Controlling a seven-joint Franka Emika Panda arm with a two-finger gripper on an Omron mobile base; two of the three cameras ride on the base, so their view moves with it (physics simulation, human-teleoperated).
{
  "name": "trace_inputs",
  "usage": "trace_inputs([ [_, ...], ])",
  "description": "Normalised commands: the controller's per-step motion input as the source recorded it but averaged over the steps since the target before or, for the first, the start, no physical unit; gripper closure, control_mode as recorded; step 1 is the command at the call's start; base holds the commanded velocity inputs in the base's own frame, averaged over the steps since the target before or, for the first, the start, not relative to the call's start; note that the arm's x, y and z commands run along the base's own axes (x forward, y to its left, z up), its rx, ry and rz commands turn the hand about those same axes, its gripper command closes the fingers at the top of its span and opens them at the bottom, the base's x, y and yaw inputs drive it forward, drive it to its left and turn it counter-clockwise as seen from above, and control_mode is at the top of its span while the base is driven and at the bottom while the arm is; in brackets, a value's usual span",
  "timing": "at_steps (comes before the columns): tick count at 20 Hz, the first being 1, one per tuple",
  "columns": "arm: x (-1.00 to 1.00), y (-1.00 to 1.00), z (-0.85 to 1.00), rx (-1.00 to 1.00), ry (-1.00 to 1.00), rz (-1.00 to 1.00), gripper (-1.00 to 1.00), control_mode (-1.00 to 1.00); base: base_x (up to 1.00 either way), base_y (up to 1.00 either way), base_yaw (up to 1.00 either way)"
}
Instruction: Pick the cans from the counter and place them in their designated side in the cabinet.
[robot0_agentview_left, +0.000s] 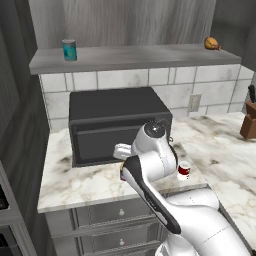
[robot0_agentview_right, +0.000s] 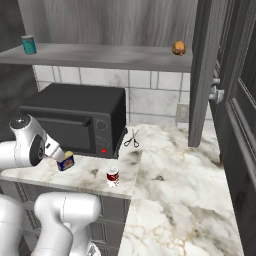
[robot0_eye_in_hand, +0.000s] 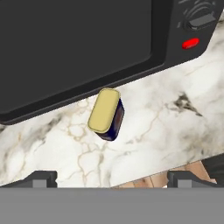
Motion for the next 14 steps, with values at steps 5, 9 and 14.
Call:
trace_inputs([
  [5,0.09,0.0,-0.15,0.0,0.0,-0.01,-1.0,-1.0,0.0,0.0,0.0],
  [9,0.1,0.0,-0.17,0.0,0.0,-0.01,-1.0,-1.0,0.0,0.0,0.0],
  [14,0.11,0.01,-0.18,0.0,0.0,-0.01,-1.0,-1.0,0.0,0.0,0.0],
])
